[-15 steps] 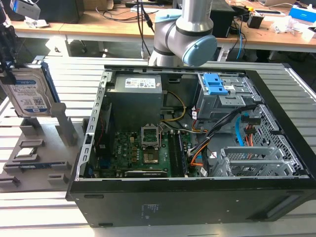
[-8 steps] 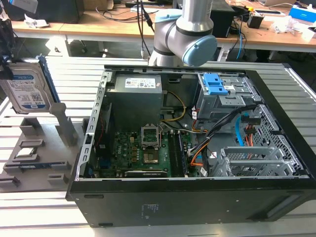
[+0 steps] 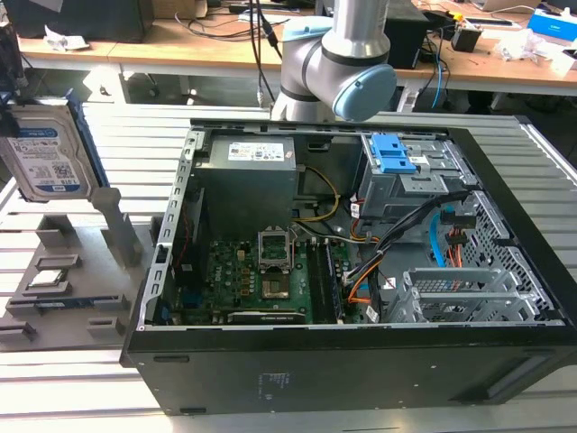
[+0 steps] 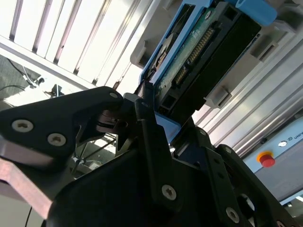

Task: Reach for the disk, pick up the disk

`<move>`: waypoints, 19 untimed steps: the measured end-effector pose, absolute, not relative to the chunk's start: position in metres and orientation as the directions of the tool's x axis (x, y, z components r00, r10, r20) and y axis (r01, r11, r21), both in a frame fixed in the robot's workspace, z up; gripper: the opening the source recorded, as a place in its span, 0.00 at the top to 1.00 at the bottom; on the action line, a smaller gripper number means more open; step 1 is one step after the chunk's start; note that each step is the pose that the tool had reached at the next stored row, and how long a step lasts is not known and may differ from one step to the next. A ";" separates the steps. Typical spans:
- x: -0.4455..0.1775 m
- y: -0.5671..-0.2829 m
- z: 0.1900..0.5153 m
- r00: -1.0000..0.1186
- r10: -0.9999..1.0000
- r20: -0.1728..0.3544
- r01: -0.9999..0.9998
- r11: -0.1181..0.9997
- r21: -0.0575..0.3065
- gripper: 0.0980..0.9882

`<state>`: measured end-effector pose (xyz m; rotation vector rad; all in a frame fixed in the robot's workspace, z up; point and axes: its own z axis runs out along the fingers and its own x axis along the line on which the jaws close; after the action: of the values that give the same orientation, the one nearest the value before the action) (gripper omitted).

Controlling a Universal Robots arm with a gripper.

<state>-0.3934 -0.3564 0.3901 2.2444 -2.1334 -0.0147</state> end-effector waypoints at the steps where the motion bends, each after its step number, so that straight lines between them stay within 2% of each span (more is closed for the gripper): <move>1: -0.393 -0.356 0.392 0.051 -0.998 0.024 -0.998 -0.050 0.039 0.70; 19: -0.393 -0.356 0.420 0.051 -0.998 0.024 -0.998 -0.050 0.039 0.70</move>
<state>-0.3932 -0.3564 0.4201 2.2443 -2.1334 -0.0148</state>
